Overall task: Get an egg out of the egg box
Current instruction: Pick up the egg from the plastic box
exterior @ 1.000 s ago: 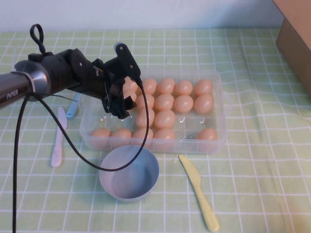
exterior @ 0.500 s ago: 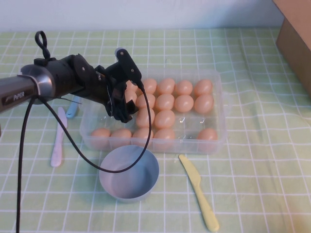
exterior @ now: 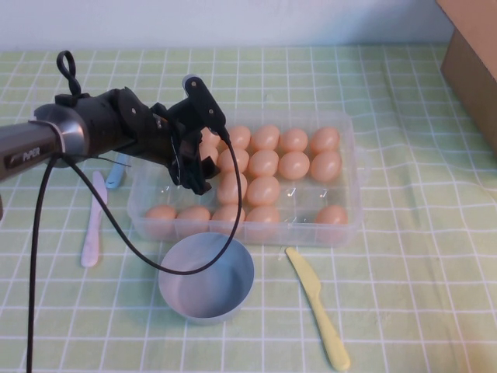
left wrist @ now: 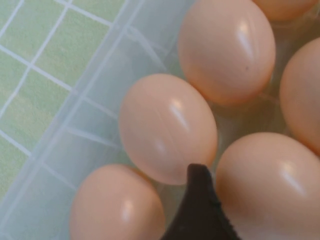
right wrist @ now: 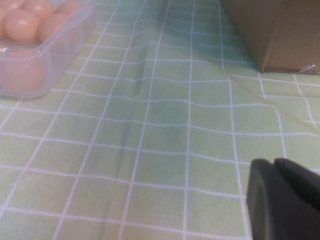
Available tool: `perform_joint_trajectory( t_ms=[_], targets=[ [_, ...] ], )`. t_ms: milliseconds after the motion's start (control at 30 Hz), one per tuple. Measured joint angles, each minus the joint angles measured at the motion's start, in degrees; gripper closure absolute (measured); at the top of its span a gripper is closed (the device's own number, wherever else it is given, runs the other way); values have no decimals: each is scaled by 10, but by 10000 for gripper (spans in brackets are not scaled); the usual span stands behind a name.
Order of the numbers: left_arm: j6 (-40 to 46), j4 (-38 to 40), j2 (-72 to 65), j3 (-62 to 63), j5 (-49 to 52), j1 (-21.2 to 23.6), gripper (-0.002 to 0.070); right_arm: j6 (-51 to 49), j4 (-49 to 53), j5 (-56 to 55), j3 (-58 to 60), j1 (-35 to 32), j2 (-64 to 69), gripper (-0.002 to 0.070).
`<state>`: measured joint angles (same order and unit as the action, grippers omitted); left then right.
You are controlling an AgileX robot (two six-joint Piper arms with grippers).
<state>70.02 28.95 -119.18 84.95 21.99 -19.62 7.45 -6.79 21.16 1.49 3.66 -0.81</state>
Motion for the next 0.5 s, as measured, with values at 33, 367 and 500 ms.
perform_joint_trajectory(
  t_ms=[33, 367, 500],
  targets=[
    [0, 0, 0, 0, 0, 0, 230, 0, 0, 0, 0, 0, 0, 694],
    [0, 0, 0, 0, -2, 0, 298, 0, 0, 0, 0, 0, 0, 694],
    [0, 0, 0, 0, -2, 0, 298, 0, 0, 0, 0, 0, 0, 694]
  ],
)
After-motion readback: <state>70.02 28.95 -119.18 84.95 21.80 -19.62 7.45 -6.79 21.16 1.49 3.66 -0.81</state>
